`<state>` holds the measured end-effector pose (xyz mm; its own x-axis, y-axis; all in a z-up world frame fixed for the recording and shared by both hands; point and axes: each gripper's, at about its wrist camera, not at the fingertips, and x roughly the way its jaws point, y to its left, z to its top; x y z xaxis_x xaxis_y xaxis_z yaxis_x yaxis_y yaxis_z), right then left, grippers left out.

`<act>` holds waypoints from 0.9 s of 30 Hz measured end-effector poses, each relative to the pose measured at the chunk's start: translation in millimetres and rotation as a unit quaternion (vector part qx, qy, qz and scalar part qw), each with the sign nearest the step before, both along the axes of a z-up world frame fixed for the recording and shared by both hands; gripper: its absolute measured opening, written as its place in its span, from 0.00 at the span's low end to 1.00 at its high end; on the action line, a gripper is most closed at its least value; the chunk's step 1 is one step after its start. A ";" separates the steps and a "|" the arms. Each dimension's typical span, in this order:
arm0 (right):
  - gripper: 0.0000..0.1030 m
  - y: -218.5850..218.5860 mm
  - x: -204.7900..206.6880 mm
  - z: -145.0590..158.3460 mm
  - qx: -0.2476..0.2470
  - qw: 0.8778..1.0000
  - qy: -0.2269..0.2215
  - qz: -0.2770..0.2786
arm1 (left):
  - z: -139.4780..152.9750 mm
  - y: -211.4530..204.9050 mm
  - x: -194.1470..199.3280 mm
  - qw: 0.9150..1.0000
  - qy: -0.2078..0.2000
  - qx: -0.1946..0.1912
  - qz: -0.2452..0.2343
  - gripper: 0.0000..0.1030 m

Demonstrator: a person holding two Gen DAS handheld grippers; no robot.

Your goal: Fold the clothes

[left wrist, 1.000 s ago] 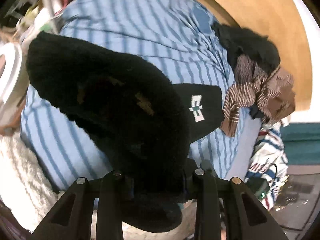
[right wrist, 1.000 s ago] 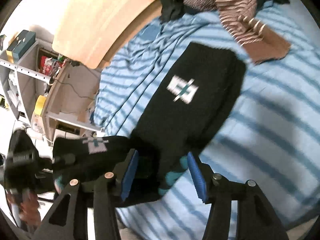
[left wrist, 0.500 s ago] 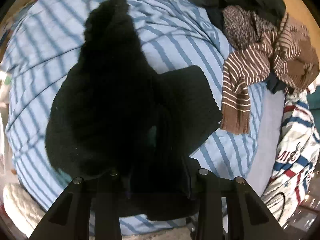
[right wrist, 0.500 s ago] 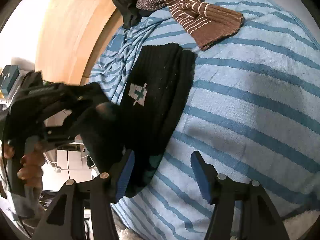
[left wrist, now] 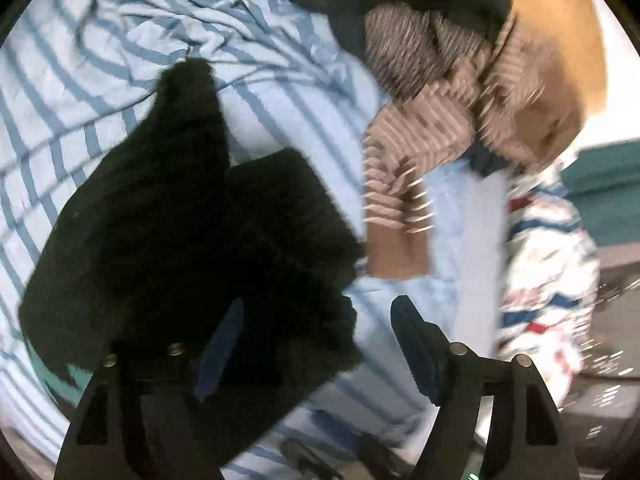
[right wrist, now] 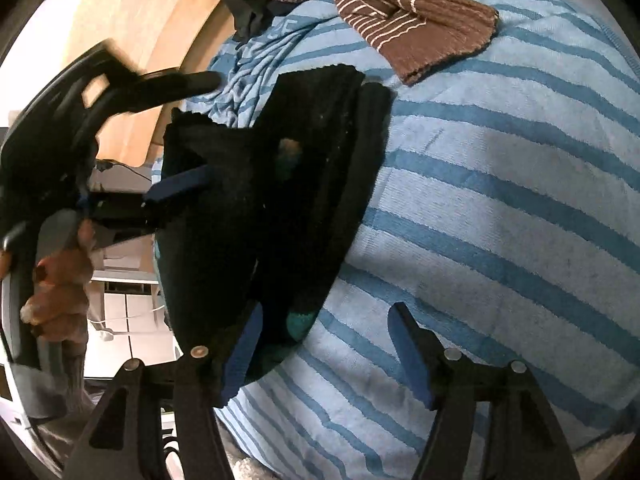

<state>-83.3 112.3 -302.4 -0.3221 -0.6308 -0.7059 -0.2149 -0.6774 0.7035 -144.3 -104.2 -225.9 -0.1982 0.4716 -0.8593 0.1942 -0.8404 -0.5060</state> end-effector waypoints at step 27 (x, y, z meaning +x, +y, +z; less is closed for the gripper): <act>0.92 -38.9 -115.1 -14.1 -0.005 0.997 0.049 0.062 | -64.1 -159.1 132.1 0.965 0.036 0.011 0.258 0.75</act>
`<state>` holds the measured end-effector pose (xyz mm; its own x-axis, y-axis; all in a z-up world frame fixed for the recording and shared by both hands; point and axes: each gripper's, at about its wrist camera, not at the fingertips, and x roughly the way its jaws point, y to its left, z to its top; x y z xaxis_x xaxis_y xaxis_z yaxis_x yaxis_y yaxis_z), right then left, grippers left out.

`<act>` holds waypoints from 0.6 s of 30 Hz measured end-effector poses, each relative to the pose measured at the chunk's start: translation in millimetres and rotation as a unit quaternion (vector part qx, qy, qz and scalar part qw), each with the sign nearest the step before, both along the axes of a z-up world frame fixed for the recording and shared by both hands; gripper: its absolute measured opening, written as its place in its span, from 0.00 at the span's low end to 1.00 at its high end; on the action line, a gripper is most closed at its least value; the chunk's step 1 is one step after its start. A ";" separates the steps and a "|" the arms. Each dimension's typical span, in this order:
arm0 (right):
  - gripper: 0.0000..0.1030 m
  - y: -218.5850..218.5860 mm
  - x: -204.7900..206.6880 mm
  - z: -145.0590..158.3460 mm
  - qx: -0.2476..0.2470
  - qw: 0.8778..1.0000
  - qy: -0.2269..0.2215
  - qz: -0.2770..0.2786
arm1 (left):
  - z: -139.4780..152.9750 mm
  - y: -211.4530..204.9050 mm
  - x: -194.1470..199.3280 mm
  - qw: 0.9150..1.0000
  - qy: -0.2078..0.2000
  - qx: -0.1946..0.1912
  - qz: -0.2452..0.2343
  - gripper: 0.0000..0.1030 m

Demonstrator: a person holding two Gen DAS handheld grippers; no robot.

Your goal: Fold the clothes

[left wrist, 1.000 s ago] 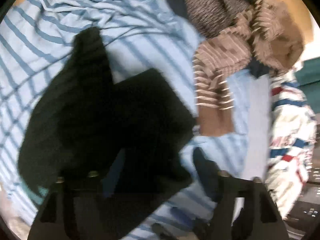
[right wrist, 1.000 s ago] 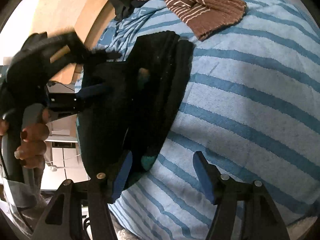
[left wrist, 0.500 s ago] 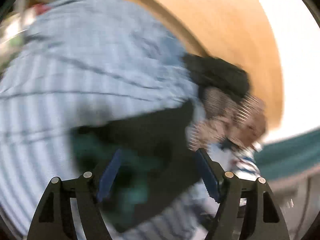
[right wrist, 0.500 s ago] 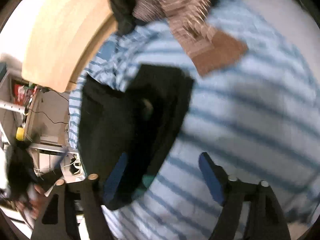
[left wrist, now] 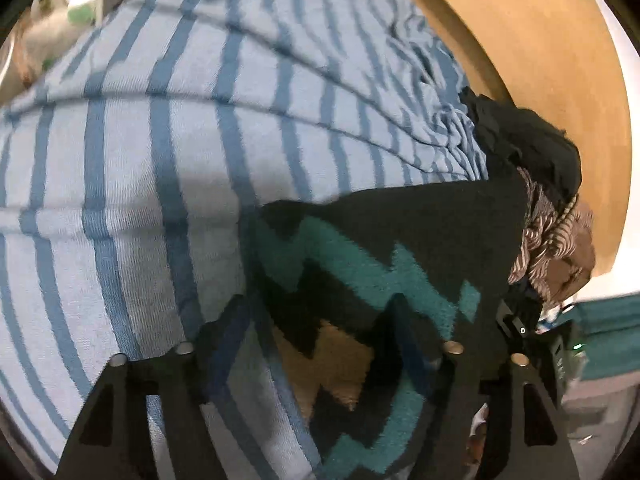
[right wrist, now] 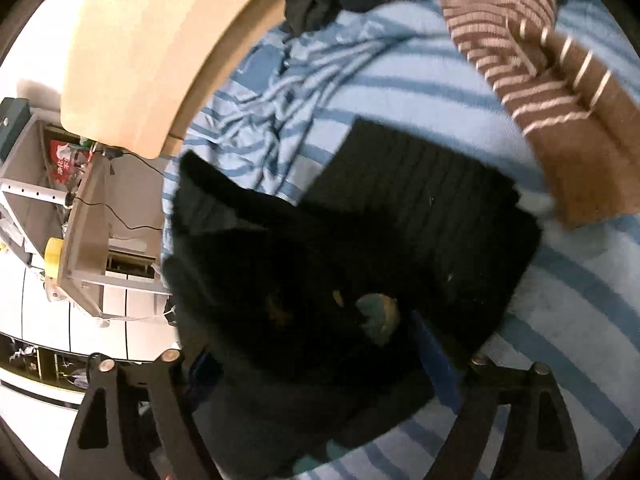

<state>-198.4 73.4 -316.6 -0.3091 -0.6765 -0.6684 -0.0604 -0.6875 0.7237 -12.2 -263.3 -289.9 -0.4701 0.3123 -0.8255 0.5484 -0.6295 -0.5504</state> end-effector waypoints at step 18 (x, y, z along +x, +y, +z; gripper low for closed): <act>0.39 -0.7 31.5 74.6 -0.081 0.992 0.091 -0.020 | 66.4 17.0 17.8 0.994 0.085 -0.067 -0.011 0.60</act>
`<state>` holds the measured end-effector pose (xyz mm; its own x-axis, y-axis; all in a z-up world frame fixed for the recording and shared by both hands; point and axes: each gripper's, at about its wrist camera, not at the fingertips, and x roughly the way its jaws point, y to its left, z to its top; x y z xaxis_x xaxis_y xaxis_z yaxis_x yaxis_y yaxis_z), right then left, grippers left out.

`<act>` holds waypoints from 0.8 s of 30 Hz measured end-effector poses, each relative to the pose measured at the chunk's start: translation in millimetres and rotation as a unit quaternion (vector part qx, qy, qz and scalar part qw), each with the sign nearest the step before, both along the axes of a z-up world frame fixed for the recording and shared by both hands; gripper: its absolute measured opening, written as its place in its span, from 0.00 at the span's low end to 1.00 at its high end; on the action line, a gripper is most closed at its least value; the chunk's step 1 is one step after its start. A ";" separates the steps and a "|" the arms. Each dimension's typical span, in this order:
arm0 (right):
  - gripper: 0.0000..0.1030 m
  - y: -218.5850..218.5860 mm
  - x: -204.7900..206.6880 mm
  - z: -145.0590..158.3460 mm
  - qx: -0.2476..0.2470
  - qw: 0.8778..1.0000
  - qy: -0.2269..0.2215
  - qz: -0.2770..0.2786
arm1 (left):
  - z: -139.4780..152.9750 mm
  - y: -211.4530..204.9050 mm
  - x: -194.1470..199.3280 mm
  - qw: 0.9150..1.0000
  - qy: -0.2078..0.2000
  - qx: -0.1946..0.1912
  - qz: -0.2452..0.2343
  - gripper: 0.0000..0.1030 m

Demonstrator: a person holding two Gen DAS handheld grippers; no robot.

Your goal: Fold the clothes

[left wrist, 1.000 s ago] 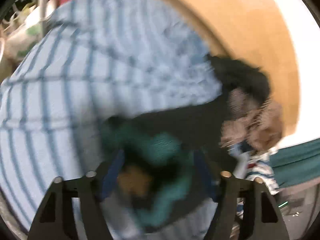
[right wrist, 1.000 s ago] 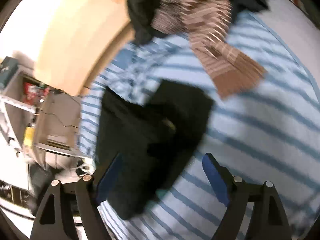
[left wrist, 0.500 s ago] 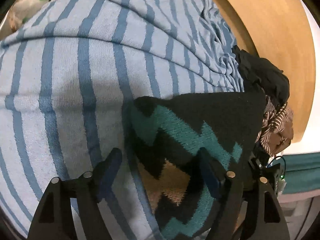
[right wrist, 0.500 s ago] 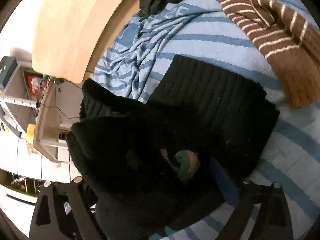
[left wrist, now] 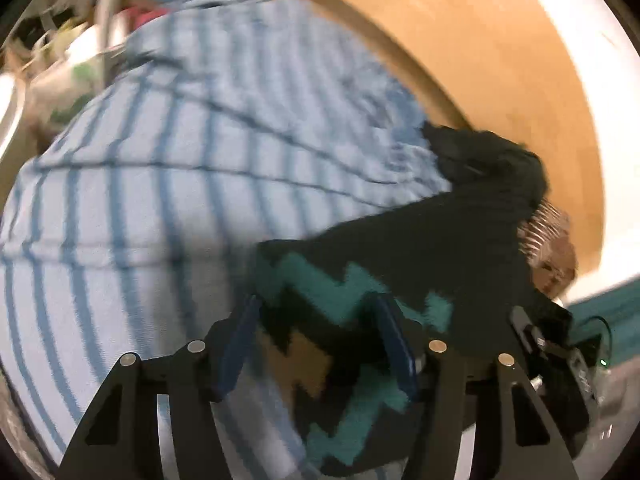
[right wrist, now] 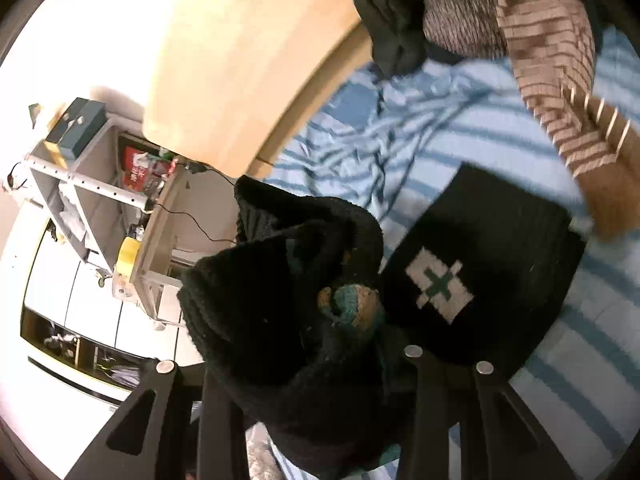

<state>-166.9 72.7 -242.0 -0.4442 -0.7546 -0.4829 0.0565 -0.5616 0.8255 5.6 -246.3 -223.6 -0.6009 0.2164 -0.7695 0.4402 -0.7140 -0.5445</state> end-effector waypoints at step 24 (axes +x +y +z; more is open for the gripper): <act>0.69 79.6 0.2 13.8 0.130 0.976 -0.032 -0.172 | 9.8 36.2 -53.8 0.996 -0.008 0.028 -0.080 0.19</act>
